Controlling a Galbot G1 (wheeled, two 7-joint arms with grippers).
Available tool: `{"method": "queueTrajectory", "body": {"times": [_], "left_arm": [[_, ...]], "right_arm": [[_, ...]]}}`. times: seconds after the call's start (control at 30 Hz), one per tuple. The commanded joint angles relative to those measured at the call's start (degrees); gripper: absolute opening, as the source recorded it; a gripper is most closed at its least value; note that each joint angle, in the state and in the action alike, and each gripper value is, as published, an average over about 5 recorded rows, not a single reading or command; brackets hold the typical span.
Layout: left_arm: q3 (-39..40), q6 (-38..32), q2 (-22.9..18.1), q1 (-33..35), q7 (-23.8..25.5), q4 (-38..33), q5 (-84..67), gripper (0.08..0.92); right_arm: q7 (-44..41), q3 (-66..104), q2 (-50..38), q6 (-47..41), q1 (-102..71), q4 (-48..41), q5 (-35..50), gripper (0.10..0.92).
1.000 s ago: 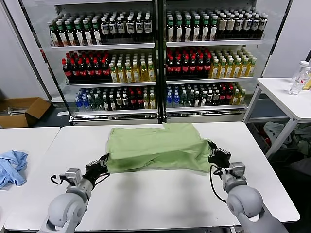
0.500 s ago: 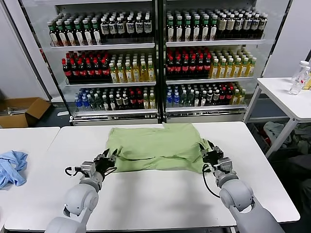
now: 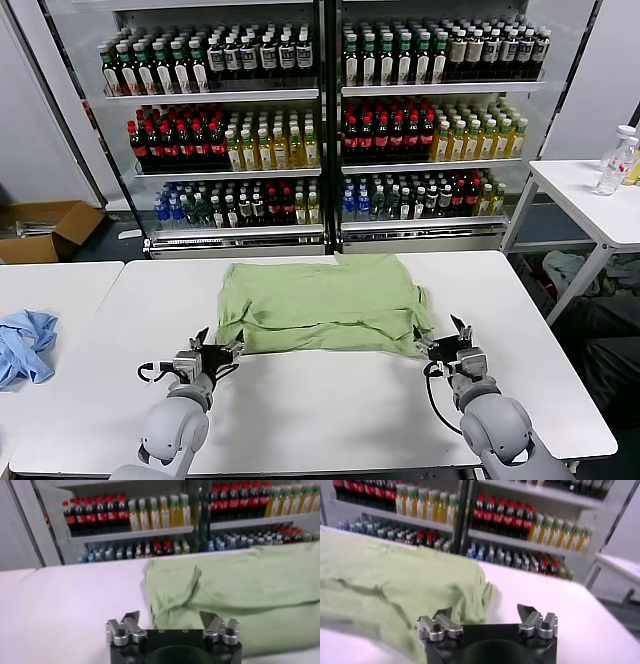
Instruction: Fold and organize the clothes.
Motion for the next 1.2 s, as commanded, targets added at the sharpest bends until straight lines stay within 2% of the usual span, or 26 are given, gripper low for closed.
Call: {"method": "queueTrajectory", "body": {"times": [0.03, 0.47, 0.67, 0.97, 1.07, 1.2], "left_arm": [[0.13, 2.40, 0.31, 1.38, -0.39, 1.35, -4.51, 0.638], [-1.07, 2.50, 2.55, 3.34, 2.83, -2.19, -13.44, 0.257], [-2.56, 2.85, 3.10, 12.07, 2.85, -11.36, -13.68, 0.112], [-4.98, 3.10, 0.68, 32.22, 2.30, -29.78, -5.70, 0.102], [-5.99, 3.19, 0.15, 36.90, 2.27, -32.81, -3.49, 0.102], [-8.35, 3.84, 0.24, 39.18, 2.29, -34.22, -2.29, 0.101]], "right_arm": [[-0.14, -0.53, 0.14, -3.62, -1.06, -0.80, 5.64, 0.661], [-3.43, 0.59, -6.29, -0.52, -3.46, 2.28, 6.85, 0.280], [-3.87, 4.59, -8.92, 0.75, -12.39, 10.57, 5.10, 0.141], [-4.92, 17.92, -6.00, 4.09, -37.57, 25.22, -4.99, 0.122], [-5.38, 19.47, -4.97, 3.81, -43.49, 27.62, -8.60, 0.122], [-5.48, 20.93, -5.41, 1.86, -44.98, 28.00, -10.69, 0.155]]}}
